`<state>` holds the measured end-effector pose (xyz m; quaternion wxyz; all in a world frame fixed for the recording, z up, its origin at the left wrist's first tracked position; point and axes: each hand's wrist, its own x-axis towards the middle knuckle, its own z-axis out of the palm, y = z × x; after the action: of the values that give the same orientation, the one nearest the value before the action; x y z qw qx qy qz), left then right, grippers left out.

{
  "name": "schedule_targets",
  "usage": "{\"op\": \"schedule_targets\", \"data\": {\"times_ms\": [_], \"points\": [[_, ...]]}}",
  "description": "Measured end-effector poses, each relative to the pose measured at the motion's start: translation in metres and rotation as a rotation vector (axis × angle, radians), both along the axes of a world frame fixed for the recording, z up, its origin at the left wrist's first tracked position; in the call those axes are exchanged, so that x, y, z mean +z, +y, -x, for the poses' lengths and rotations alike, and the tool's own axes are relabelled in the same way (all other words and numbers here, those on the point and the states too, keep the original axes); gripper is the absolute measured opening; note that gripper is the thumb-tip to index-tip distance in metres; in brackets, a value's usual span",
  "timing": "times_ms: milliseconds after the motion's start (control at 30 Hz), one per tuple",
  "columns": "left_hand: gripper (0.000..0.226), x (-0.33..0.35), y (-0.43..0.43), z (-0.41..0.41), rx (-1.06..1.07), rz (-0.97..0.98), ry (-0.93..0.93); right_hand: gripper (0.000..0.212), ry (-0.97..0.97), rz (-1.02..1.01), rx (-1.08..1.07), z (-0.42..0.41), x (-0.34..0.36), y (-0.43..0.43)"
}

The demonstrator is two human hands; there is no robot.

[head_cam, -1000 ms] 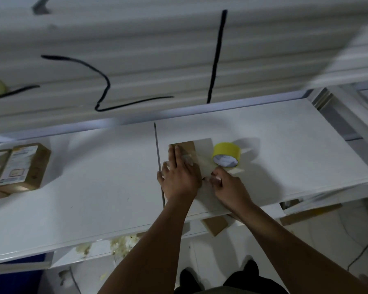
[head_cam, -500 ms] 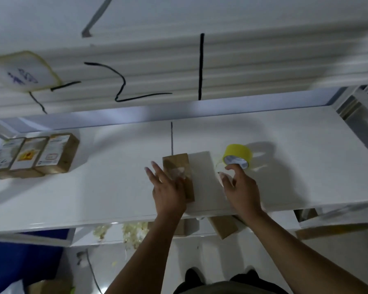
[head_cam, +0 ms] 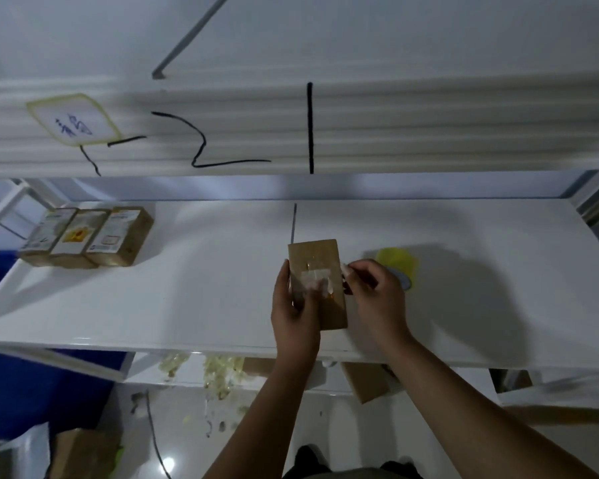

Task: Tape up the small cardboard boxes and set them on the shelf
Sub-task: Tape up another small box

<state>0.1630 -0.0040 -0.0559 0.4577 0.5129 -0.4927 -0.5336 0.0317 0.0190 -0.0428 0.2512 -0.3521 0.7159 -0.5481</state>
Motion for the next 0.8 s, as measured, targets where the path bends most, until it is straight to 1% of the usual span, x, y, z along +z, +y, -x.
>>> {"op": "schedule_targets", "data": {"times_ms": [67,100,133,200,267,300,367,400,433,467,533,600,667,733,800], "points": [[0.060,0.009,0.003,0.005,-0.024,-0.011,0.055,0.016,-0.024,0.029,0.004,0.009,0.004,-0.001],[0.060,0.013,0.005,0.008,-0.038,-0.015,0.076,0.020,-0.038,0.025,0.012,0.014,0.006,-0.002],[0.058,0.017,0.008,0.012,-0.049,-0.009,0.086,0.025,-0.078,0.020,0.026,0.016,0.009,-0.002],[0.051,0.027,0.010,0.020,-0.047,0.036,0.080,0.036,-0.234,0.011,0.047,0.018,0.018,-0.002],[0.046,0.038,0.009,0.026,-0.023,0.061,0.110,0.036,-0.459,-0.029,0.021,0.021,0.026,0.001],[0.043,0.043,0.006,0.029,-0.007,0.041,0.152,0.033,-0.621,-0.051,0.012,0.024,0.027,0.002],[0.038,0.053,-0.002,0.035,-0.002,-0.078,0.258,0.040,-0.974,-0.061,0.047,0.030,0.032,0.009],[0.041,0.058,-0.006,0.037,-0.010,-0.153,0.271,0.043,-1.100,-0.037,0.081,0.032,0.035,0.012],[0.044,0.062,-0.010,0.039,-0.030,-0.232,0.251,0.042,-1.169,-0.013,0.110,0.034,0.038,0.015],[0.044,0.065,-0.013,0.040,-0.059,-0.296,0.230,0.041,-1.194,0.008,0.131,0.036,0.040,0.017],[0.040,0.068,-0.017,0.041,-0.113,-0.347,0.243,0.041,-1.173,0.056,0.126,0.037,0.045,0.017],[0.035,0.071,-0.018,0.043,-0.097,-0.338,0.250,0.042,-1.131,0.092,0.096,0.035,0.045,0.015],[0.033,0.070,-0.017,0.047,-0.038,-0.312,0.213,0.047,-1.096,0.118,0.080,0.032,0.044,0.016],[0.040,0.071,-0.013,0.050,-0.051,-0.304,0.201,0.046,-1.066,0.113,0.102,0.032,0.046,0.016],[0.059,0.071,-0.008,0.050,-0.125,-0.330,0.198,0.043,-1.002,0.080,0.122,0.035,0.048,0.016]]}}
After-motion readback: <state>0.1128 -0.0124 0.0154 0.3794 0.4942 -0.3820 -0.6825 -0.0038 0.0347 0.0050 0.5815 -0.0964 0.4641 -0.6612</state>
